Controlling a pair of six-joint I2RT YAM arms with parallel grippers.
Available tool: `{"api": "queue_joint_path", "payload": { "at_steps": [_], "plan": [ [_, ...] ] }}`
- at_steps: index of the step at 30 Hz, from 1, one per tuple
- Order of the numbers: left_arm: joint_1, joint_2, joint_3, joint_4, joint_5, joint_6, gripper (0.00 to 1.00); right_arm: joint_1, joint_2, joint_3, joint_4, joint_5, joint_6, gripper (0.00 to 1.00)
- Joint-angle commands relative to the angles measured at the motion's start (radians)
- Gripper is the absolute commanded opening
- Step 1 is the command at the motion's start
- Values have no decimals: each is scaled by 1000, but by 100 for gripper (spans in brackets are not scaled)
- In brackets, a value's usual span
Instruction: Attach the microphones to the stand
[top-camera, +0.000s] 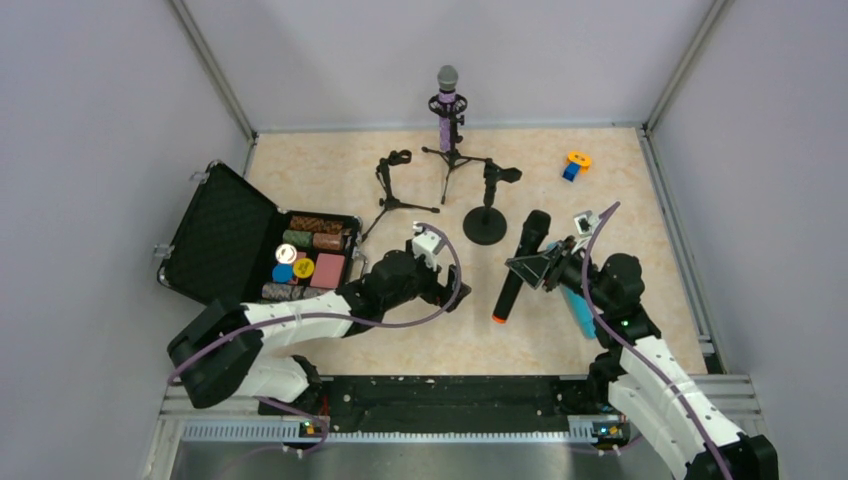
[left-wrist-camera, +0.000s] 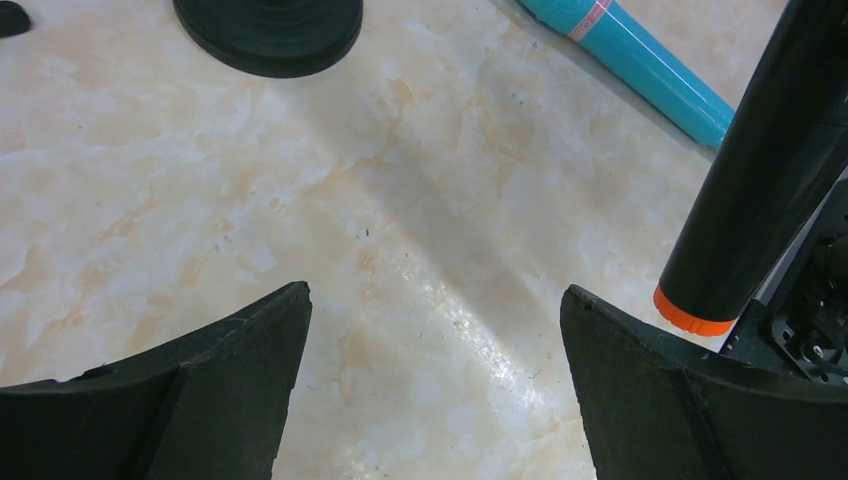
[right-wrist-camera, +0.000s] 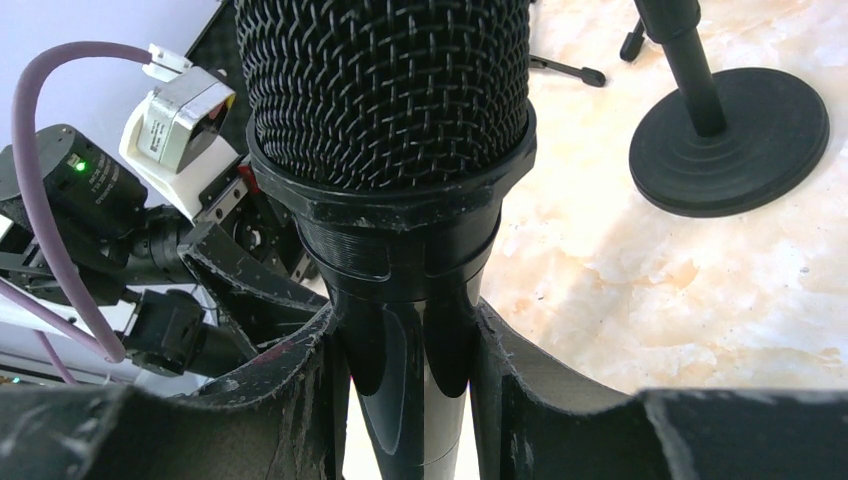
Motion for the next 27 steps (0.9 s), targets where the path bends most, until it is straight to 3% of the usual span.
{"api": "queue_joint_path", "payload": {
  "at_steps": [1, 10, 16, 27],
  "plan": [
    [20, 57, 79, 22, 103, 22, 99, 9, -26, 7, 19, 15, -24, 0],
    [115, 168, 165, 71, 312, 8, 99, 8, -64, 32, -90, 44, -66, 0],
    [247, 186, 179, 242, 493, -32, 99, 8, -124, 24, -154, 127, -81, 0],
    [323, 271, 381, 281, 589, 173, 99, 8, -203, 24, -220, 196, -79, 0]
  ]
}}
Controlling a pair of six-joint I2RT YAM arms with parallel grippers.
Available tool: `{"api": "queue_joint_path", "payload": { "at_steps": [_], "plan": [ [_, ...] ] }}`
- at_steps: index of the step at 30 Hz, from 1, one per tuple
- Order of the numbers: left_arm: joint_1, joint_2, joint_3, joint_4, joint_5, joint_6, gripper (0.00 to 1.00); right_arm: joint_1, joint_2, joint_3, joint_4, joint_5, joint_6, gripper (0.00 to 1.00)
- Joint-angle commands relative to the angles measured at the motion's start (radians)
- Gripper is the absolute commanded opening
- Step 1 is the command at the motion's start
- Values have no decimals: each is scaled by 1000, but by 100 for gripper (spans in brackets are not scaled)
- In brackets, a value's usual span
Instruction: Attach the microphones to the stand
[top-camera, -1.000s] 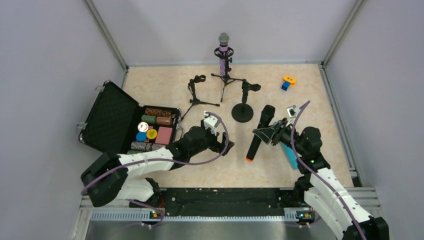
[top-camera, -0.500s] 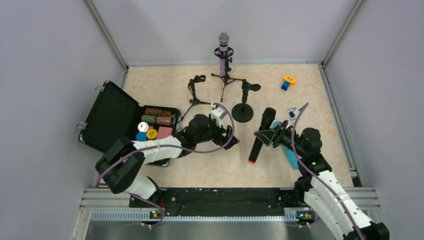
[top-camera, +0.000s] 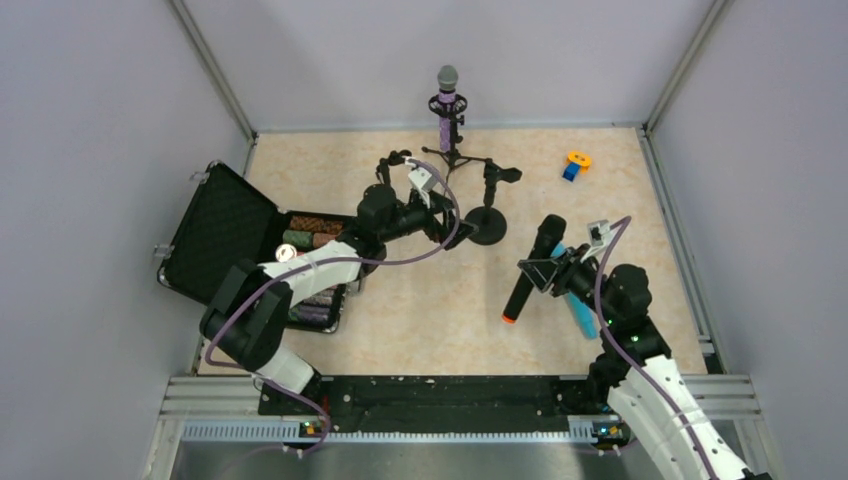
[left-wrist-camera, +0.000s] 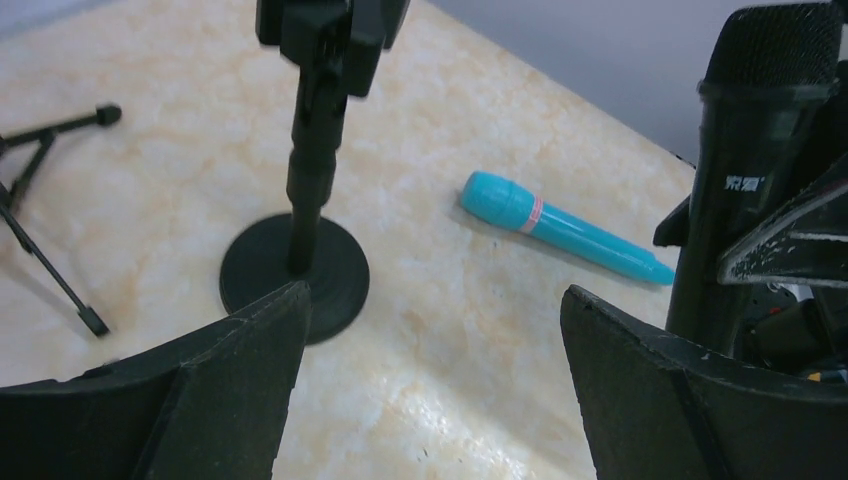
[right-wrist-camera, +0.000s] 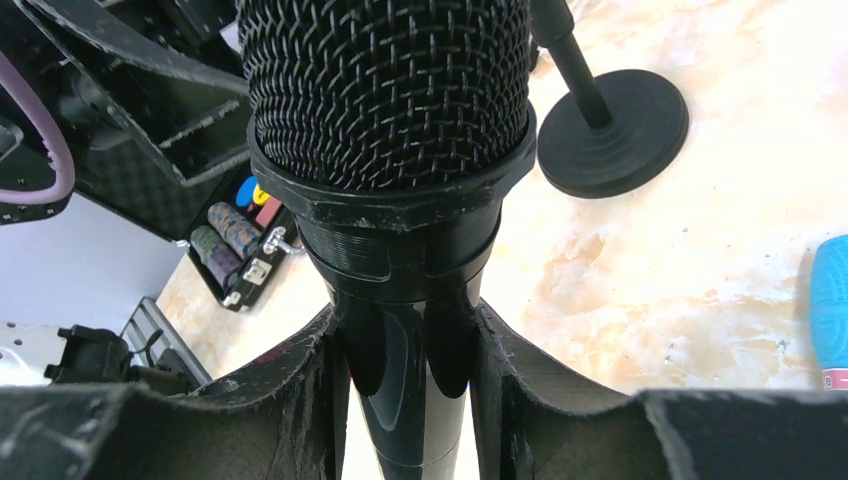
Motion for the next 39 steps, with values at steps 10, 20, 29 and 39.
{"api": "queue_joint_path", "payload": {
  "at_steps": [10, 20, 29, 39],
  "plan": [
    [40, 140, 258, 169, 166, 412, 99, 8, -30, 25, 18, 1, -9, 0],
    [77, 334, 664, -211, 385, 624, 99, 8, -63, 25, -19, -4, -24, 0],
    [80, 478, 848, -341, 554, 682, 97, 8, -51, 22, -20, 0, -40, 0],
    [77, 589, 889, -223, 566, 536, 88, 8, -43, 18, -10, -9, -52, 0]
  ]
}}
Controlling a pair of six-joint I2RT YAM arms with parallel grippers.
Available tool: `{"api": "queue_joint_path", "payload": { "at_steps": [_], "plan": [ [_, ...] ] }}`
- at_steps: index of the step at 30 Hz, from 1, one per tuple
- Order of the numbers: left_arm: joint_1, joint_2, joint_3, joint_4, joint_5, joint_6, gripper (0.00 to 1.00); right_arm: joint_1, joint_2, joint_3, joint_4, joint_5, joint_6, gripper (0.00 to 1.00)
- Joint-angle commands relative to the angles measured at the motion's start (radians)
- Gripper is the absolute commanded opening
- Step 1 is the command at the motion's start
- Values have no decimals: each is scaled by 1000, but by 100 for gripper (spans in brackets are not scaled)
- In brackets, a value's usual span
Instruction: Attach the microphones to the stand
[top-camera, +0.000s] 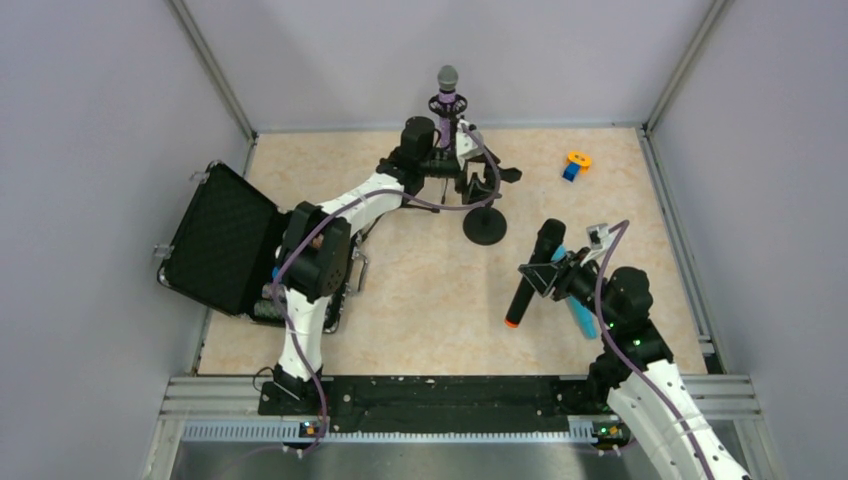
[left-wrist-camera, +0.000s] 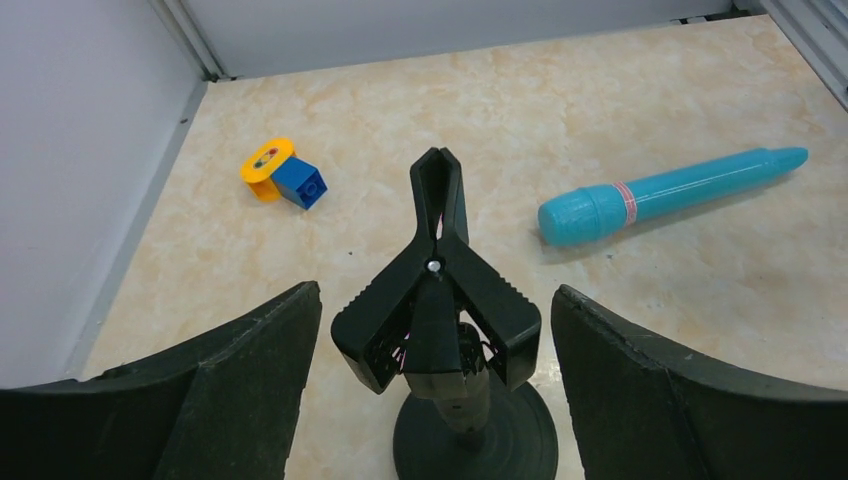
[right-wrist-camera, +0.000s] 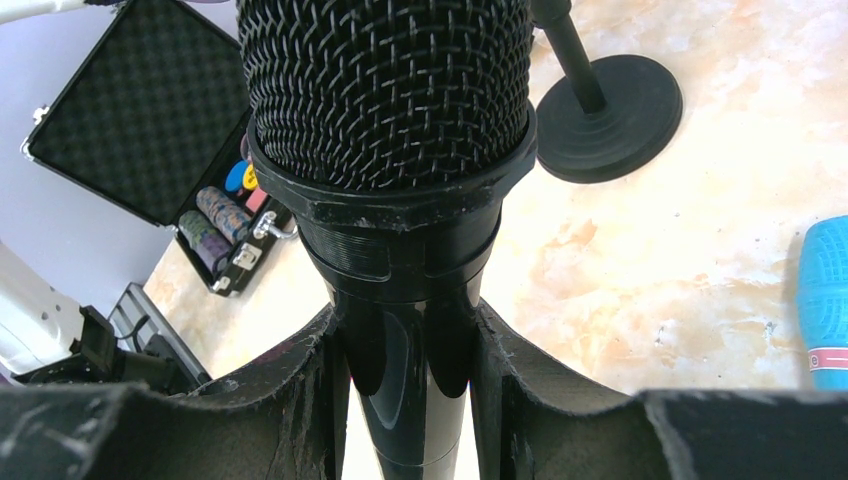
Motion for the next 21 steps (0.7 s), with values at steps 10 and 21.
{"api": "queue_joint_path", "payload": {
  "at_steps": [10, 21],
  "plan": [
    [1, 8, -41, 318, 66, -218, 44, 8, 22, 28, 67, -13, -20, 0],
    [1, -133, -268, 546, 8, -367, 2, 8, 14, 40, 72, -19, -7, 0]
  ]
}}
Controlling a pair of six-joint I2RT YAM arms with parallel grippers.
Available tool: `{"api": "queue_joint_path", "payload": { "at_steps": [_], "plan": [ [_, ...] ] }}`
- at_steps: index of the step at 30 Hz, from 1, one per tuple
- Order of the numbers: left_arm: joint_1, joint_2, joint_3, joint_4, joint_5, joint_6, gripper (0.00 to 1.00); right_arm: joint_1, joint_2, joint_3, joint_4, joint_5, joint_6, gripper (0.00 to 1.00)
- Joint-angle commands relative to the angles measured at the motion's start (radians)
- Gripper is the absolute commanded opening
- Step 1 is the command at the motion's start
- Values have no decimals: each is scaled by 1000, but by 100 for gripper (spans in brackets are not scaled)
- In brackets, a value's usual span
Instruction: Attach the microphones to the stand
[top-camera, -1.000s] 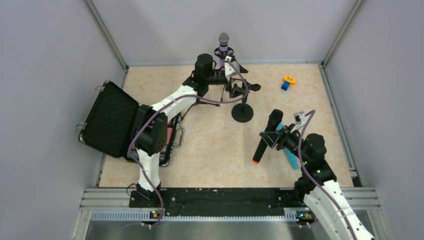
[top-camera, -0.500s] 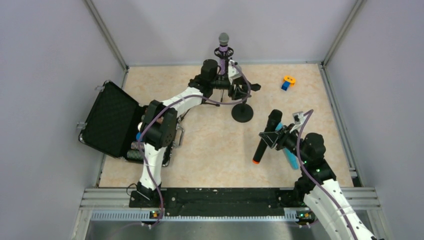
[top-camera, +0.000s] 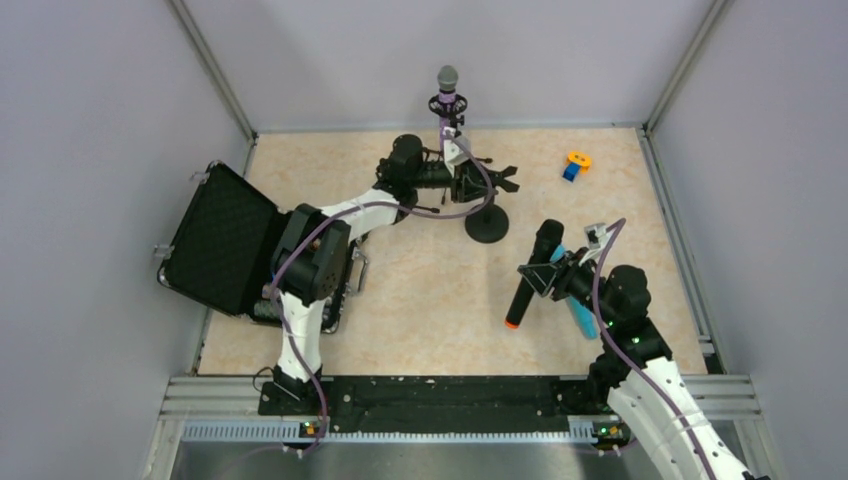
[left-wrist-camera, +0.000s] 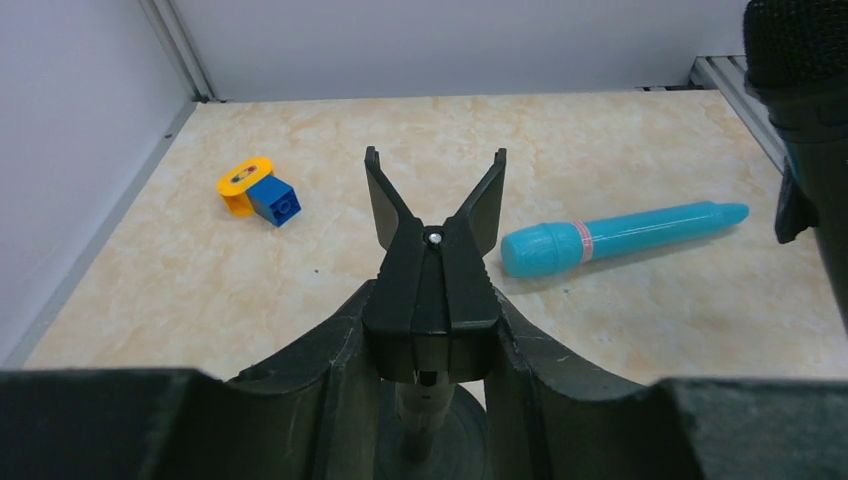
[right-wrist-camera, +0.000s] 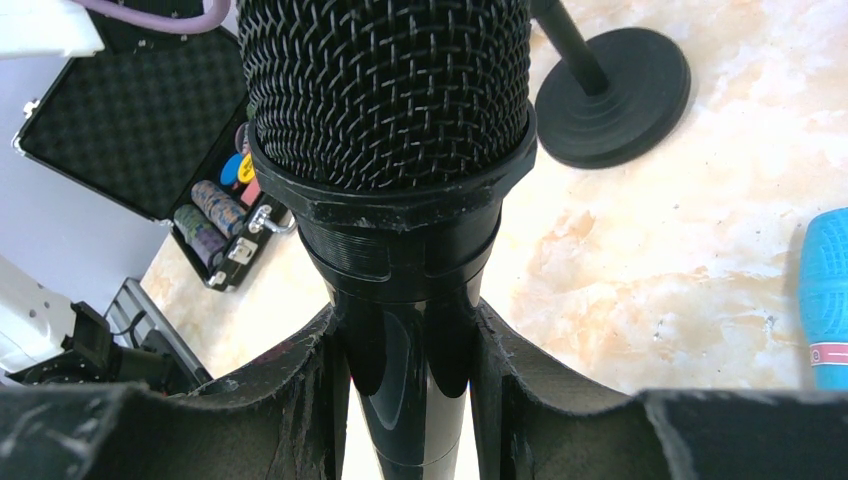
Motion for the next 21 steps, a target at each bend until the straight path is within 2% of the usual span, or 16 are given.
{"api": "queue_joint_path", "payload": {
  "at_steps": [1, 4, 8, 15, 21],
  "plan": [
    [0, -136, -110, 187, -16, -103, 1, 8, -10, 44, 70, -14, -1, 0],
    [-2, -198, -190, 245, -43, -152, 0, 8, -11, 54, 69, -17, -1, 0],
    [-9, -297, -277, 241, -67, -177, 0, 8, -15, 63, 70, -19, 0, 0],
    [-42, -495, -387, 0, -194, -108, 0, 9, -18, 77, 75, -21, 6, 0],
    [-72, -647, -516, -44, -255, -87, 0, 8, -19, 80, 85, -19, 6, 0]
  ]
}}
